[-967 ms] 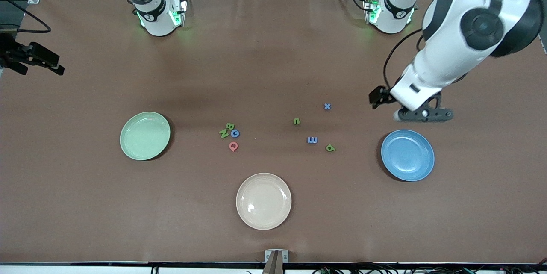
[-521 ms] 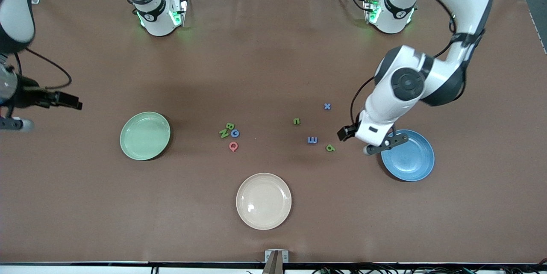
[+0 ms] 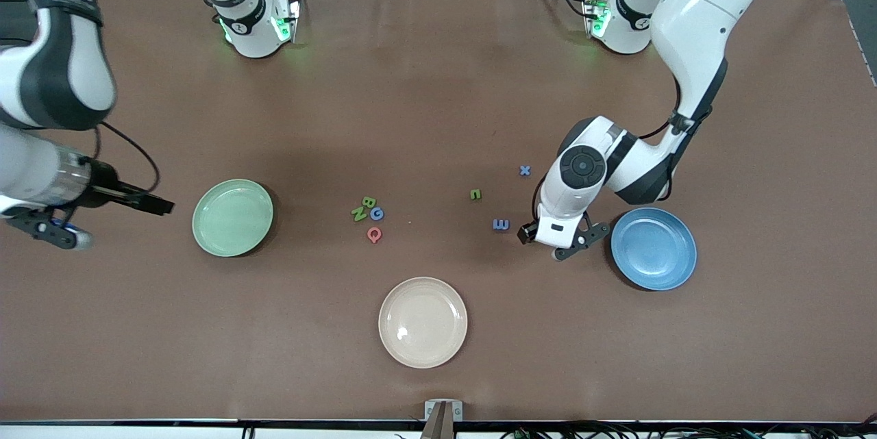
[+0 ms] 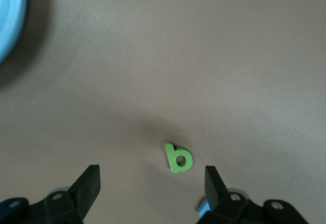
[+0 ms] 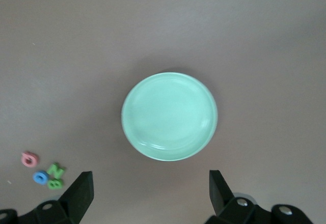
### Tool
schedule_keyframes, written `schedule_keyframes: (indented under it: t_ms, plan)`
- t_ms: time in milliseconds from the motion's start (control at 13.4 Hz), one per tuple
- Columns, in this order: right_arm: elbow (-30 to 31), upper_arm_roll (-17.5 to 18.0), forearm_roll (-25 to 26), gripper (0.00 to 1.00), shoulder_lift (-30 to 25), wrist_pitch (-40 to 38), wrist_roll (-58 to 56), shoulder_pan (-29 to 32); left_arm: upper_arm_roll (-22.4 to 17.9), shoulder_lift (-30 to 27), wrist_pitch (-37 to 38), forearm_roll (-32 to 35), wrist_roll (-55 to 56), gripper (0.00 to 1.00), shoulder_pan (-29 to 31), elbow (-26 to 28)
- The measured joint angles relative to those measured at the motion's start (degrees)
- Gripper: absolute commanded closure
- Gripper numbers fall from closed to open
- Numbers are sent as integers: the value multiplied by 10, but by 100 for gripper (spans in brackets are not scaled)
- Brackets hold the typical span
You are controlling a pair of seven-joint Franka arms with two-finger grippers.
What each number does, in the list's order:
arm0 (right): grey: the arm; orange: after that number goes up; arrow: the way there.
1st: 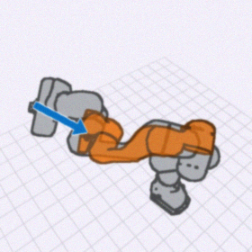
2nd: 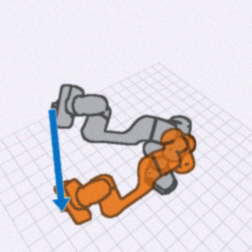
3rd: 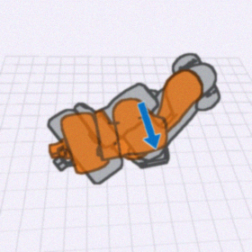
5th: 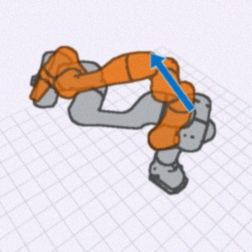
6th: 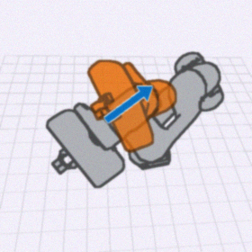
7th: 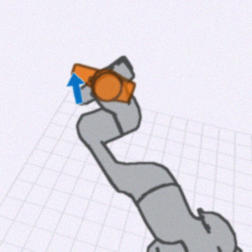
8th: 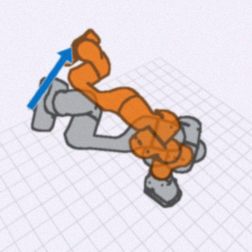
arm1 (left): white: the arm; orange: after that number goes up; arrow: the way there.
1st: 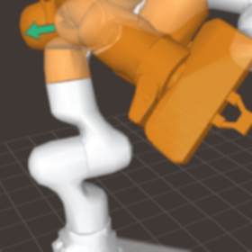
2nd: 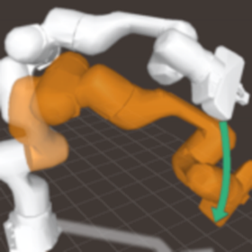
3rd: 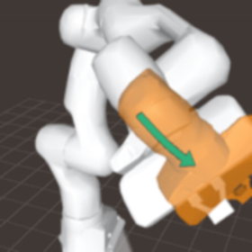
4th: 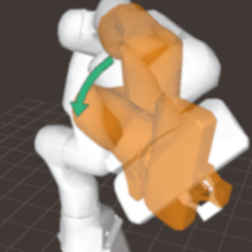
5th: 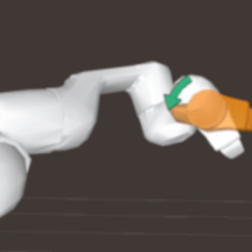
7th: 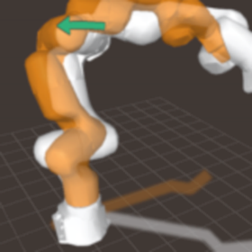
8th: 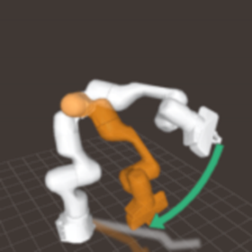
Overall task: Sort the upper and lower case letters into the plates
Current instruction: 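Grasp the b with the left gripper while the right gripper grasps the N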
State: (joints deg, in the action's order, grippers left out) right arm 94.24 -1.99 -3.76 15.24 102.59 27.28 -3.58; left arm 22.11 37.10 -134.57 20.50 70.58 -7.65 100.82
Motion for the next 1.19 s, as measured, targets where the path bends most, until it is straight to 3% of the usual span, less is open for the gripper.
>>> schedule_keyframes:
  t_ms: [521, 818, 1041, 1116, 1190]
  plan:
    - [9, 2, 0, 0, 99, 140, 267, -120, 0, 45, -52, 0, 38, 34, -2, -16]
    - [20, 2, 0, 2, 141, 211, 342, -162, 0, 62, -52, 0, 38, 59, -2, -27]
    - [25, 2, 0, 3, 177, 244, 382, -192, 0, 67, -51, 0, 38, 92, -2, -33]
    - [27, 2, 0, 3, 186, 256, 400, -200, 0, 67, -51, 0, 38, 99, -2, -34]
    - [34, 2, 0, 3, 193, 274, 414, -209, 0, 67, -50, 0, 38, 99, -2, -35]
